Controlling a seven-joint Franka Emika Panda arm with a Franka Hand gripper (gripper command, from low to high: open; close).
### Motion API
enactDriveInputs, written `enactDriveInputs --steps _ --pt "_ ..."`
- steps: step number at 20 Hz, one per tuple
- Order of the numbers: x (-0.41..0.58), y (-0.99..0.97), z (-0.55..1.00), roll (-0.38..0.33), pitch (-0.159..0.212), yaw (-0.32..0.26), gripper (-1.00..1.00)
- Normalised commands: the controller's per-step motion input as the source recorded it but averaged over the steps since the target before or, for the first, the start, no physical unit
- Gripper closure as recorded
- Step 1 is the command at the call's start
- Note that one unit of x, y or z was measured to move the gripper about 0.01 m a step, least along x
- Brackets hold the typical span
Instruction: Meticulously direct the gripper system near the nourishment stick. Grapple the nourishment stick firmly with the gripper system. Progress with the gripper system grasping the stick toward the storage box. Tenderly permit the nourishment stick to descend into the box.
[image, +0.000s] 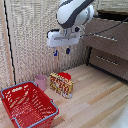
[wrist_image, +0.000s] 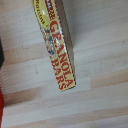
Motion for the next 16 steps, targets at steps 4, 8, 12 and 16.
enactDriveInputs --steps 4,8,12,16 --pt "-0.207 0.24 -0.43 -0.064 -0.001 0.096 -1.0" --pt "-0.316 0.25 -0.38 -0.067 0.001 0.106 -1.0" --pt "-0.286 0.17 -0.36 -0.057 0.0 0.101 -1.0" --pt "-0.148 0.25 -0.37 -0.124 0.0 0.133 -1.0"
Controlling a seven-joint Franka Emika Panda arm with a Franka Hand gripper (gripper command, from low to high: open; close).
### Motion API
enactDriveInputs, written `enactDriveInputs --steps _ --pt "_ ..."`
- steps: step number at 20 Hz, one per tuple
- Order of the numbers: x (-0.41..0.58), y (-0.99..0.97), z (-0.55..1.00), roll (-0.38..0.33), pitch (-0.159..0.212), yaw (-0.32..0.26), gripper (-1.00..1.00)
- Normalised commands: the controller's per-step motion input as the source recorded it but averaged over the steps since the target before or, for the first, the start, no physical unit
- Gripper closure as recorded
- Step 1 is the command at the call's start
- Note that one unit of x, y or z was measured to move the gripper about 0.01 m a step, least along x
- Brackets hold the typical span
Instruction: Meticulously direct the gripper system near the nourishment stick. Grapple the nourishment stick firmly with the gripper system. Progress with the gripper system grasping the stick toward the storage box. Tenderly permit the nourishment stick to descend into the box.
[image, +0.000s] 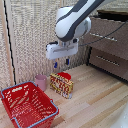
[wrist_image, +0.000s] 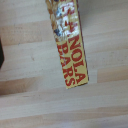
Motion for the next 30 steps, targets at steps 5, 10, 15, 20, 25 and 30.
enactDriveInputs --steps 5,10,15,20,25,30 --pt "0.001 0.16 -0.4 -0.151 0.0 0.184 -1.0" --pt "0.037 -0.02 -0.4 -0.109 -0.015 0.193 -1.0" --pt "0.016 -0.25 -0.33 -0.006 -0.073 0.133 -1.0" --pt "0.0 -0.14 -0.34 -0.003 -0.042 -0.006 -1.0" --pt "0.019 -0.01 -0.27 -0.012 0.003 -0.002 1.0" --pt "0.0 0.0 -0.06 -0.004 0.019 0.0 1.0"
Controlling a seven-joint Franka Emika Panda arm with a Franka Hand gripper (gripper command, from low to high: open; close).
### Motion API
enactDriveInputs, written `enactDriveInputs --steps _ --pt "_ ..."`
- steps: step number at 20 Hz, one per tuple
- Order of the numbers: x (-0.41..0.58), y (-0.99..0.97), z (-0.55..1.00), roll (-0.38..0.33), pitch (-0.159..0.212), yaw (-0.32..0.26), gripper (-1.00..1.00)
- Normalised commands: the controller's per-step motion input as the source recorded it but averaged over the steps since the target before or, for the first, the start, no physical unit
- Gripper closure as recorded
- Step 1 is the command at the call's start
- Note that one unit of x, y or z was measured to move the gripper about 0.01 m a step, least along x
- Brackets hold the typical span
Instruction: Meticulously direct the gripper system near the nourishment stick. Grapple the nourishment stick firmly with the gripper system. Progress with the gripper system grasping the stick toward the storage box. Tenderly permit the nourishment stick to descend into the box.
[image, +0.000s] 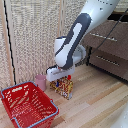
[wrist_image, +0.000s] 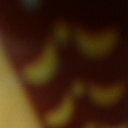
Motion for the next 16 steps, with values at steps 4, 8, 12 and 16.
enactDriveInputs --steps 4,8,12,16 --pt "0.0 0.02 0.29 -0.008 0.005 -0.034 1.0" --pt "0.0 0.07 0.92 -0.017 0.069 -0.088 1.0" --pt "0.006 0.14 1.0 -0.008 0.052 -0.068 1.0" --pt "0.047 0.15 1.0 -0.004 0.033 -0.077 1.0"
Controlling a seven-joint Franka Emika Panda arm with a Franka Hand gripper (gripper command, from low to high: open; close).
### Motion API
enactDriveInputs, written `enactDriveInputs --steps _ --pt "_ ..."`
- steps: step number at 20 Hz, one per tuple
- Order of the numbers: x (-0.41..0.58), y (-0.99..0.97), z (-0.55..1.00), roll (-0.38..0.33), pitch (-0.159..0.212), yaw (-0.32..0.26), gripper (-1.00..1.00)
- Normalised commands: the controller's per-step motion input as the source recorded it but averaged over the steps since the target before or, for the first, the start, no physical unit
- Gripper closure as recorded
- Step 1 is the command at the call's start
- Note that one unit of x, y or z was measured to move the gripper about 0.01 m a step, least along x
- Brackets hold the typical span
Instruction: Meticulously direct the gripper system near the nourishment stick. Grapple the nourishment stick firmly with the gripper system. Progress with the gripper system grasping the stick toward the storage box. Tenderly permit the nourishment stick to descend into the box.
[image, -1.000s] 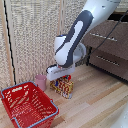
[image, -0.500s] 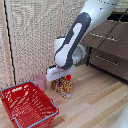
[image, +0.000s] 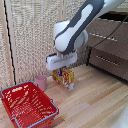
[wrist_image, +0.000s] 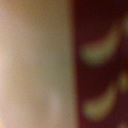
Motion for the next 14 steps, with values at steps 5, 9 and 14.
enactDriveInputs --steps 5,9,14 --pt "-0.006 0.34 1.0 0.008 0.001 -0.084 1.0" --pt "-0.143 0.49 0.85 0.077 -0.025 -0.095 1.0" --pt "-0.114 0.53 0.67 0.082 -0.005 -0.089 1.0"
